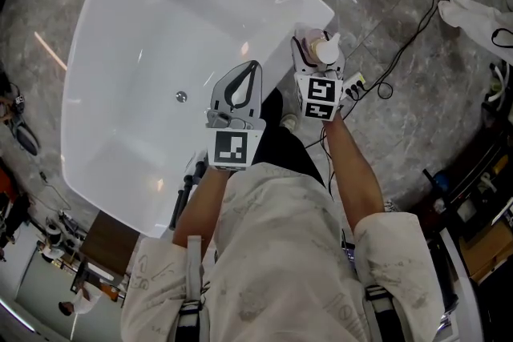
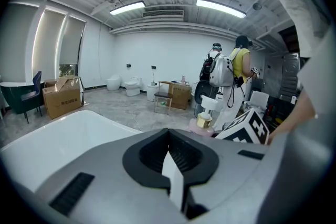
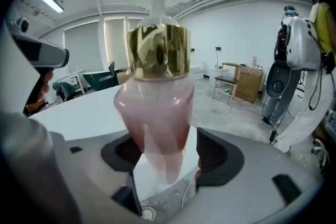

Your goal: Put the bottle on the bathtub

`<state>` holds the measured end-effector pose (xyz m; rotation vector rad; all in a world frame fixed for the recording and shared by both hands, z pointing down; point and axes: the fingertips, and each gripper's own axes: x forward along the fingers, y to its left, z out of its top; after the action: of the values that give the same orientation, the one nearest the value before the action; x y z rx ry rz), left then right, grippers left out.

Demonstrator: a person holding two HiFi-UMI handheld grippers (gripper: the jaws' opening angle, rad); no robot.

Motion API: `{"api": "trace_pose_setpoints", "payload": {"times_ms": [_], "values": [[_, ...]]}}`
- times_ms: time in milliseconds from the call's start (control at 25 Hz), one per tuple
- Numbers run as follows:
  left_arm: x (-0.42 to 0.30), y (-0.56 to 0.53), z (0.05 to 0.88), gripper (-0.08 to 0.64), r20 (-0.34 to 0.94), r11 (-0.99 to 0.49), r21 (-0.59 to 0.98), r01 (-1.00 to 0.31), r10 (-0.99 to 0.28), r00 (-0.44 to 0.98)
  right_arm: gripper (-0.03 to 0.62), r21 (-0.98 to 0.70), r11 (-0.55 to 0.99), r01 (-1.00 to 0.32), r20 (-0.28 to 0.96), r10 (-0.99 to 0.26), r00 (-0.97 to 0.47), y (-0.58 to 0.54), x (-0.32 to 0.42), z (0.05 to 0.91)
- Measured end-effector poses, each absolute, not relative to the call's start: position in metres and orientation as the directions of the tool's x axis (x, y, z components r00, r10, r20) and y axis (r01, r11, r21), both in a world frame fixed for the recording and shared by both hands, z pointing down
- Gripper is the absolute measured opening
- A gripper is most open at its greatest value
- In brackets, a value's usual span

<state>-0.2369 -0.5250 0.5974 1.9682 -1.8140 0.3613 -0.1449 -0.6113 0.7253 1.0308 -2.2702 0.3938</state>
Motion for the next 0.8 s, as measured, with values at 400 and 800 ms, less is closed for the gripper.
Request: {"api": "trace_pose_setpoints", "payload": {"times_ms": [400,800], "values": [[-0.217,-0.517,0.579,0.002,0.441,-0.064,0.117,-0.991,-0.891,0.109,0.278,-0.045,0.637,-0.769,0.647,-0.568,-0.509,-0.583,-0.12,0.717],[-0.179,-0.483,0.547,0.002,0.4,-0.088,0.077,-0.993,-0.91,0.111,0.278,-0.056,0.608,-0.792,0.616,-0.603,-0.507,-0.533,-0.069,0.684]]}}
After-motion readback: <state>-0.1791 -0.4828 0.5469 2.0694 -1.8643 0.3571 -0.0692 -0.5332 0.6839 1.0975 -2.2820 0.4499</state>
